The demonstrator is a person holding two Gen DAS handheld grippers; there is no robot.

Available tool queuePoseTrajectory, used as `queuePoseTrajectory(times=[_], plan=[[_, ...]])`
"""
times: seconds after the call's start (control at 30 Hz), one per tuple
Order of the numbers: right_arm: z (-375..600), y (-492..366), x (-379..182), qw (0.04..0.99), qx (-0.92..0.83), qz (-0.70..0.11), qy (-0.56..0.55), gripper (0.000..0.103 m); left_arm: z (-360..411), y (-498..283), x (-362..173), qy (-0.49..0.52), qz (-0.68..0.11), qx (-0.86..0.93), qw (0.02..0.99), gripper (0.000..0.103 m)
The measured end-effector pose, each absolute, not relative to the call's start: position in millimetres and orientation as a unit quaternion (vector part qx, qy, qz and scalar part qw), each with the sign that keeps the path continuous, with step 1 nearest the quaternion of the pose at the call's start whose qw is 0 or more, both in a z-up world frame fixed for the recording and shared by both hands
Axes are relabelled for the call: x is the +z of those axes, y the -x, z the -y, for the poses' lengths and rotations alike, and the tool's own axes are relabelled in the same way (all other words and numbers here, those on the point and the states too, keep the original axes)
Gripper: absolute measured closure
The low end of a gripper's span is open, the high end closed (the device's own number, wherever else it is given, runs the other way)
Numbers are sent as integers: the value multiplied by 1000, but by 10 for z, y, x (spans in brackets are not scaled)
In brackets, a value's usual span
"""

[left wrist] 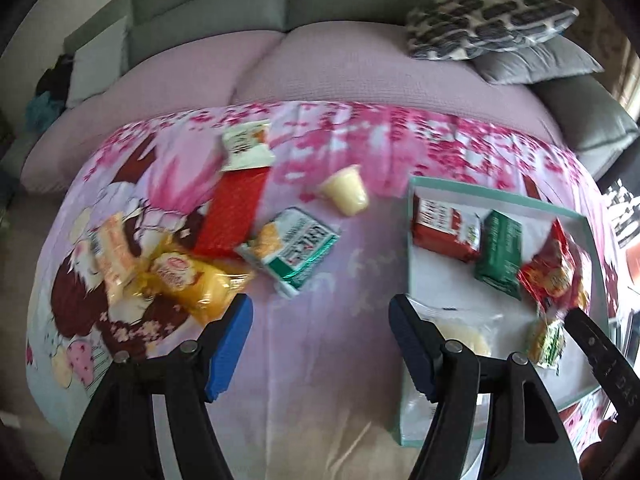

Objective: Organize snacks
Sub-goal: 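Lift both open tools away from the tray back toward the snack pile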

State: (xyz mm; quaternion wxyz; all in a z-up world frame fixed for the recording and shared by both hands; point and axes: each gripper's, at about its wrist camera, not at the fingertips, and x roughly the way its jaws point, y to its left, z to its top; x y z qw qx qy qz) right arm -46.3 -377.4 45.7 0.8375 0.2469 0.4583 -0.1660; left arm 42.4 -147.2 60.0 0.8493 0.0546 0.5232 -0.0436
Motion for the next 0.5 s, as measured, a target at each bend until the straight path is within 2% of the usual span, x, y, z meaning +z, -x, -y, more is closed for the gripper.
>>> queuePoseTrajectory(times=[0.07,0.17,0.23,0.5], plan=[[3773,462,463,839,-167,-455,-247,21,1423,-431,642,-48,-521,-37,852,21],[3761,462,466,842,-164,-452,-245,12,1371,-443,700,-42,-514,-34,856,21],[3742,453,466,844,-166,-451,-239,0,1343,-472,696,-41,-514,-34,856,21],[3687,405,479,848,-181,-444,-226,0,1123,-554,613,-36,-534,-15,844,21]])
